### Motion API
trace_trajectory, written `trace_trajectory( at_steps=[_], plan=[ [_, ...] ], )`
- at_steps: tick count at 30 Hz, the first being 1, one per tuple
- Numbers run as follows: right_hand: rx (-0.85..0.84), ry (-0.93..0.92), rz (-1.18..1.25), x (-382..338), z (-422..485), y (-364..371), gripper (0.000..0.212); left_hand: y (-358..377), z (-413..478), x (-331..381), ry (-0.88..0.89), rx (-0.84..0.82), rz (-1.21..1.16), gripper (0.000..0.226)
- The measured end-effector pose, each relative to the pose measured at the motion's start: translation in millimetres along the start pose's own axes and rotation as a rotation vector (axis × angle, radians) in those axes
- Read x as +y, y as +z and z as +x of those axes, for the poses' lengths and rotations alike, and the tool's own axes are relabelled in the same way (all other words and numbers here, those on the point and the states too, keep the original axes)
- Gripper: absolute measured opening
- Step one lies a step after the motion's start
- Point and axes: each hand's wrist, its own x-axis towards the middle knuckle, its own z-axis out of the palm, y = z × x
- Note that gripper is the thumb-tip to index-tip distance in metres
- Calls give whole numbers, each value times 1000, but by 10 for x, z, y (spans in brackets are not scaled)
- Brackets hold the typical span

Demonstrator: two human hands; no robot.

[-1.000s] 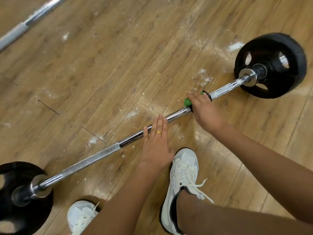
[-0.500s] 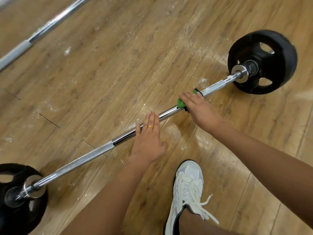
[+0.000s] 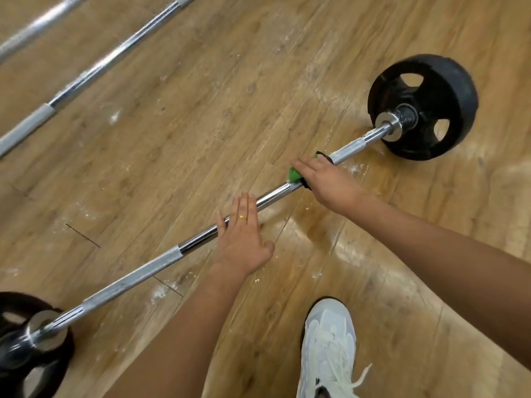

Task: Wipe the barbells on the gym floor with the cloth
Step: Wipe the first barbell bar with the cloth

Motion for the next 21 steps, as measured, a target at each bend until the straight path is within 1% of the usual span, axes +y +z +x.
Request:
trace_trajectory(
  at_steps=[2,4,6,10,11,13,15,16,19,21],
  plan=[
    [22,-9,5,-110,24,68,62,-20,49,-14,-6,13,4,106],
    [62,-91,-6,-199,20,59,61,-45,98,-41,-8,18,15,105],
    [72,-115,-2,-175,60,5,62,-76,137,-61,-14,15,27,105],
    [92,49,60,-87,246,39,63,-45,130,-25,0,34,21,108],
    [105,37,70,-142,264,68,61,-25,129,-8,4,40,16,109],
    [140,-59,54,-234,262,138,57,3,162,16,-7,55,23,110],
    [157,-154,26,-233,265,143,57,-2,218,10,-20,63,32,111],
    [147,-169,20,-195,291,115,57,-14,242,-5,-19,62,31,111],
    [106,-133,7,-92,422,95,59,-40,277,-90,2,65,36,108],
    [120,-84,35,-139,499,115,56,-64,306,-144,8,62,45,106]
  ],
)
